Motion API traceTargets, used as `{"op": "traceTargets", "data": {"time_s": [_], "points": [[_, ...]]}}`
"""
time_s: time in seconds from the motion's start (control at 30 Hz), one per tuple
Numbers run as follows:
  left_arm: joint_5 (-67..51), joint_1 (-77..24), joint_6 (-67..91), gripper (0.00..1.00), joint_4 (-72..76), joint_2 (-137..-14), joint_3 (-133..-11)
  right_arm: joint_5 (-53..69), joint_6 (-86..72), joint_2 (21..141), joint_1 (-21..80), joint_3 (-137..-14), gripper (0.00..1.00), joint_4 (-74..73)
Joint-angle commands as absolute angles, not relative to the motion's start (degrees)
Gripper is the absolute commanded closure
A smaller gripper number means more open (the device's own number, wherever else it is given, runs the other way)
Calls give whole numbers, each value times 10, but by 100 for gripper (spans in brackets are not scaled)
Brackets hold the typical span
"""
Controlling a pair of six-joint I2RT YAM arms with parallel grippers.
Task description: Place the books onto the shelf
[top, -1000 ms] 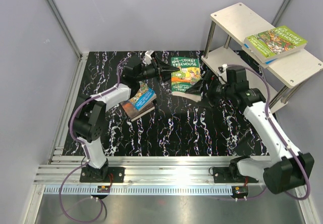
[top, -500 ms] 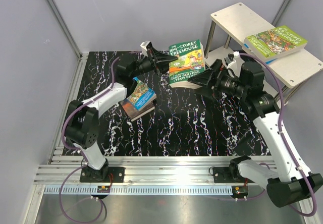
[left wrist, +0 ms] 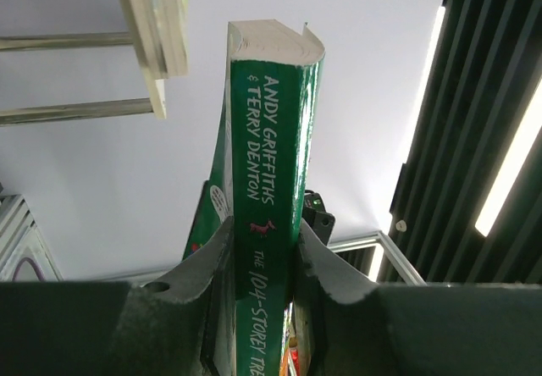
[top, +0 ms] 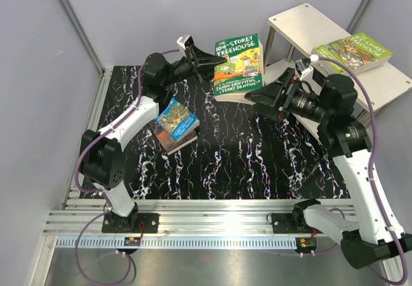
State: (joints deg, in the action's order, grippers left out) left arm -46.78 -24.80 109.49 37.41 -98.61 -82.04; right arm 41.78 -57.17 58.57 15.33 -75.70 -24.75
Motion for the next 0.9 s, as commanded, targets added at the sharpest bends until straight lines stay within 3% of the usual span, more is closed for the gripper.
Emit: {"op": "traceTargets", "data": {"time_s": [0.0,0.3,0.5,0.87], "points": [[-494,-245,1106,100,389,-964,-867,416,-549,571,150,-816,0,-255],[-507,-236,1108,100,362,-962,-926,238,-373,598,150,-988,0,-488],[-516,-236,1100,100,322,-959,-971,167,-364,627,150,-1019,0,-532],[-506,-249,1111,100,344,-925,-919,270,-488,622,149,-992,0,-285]]}}
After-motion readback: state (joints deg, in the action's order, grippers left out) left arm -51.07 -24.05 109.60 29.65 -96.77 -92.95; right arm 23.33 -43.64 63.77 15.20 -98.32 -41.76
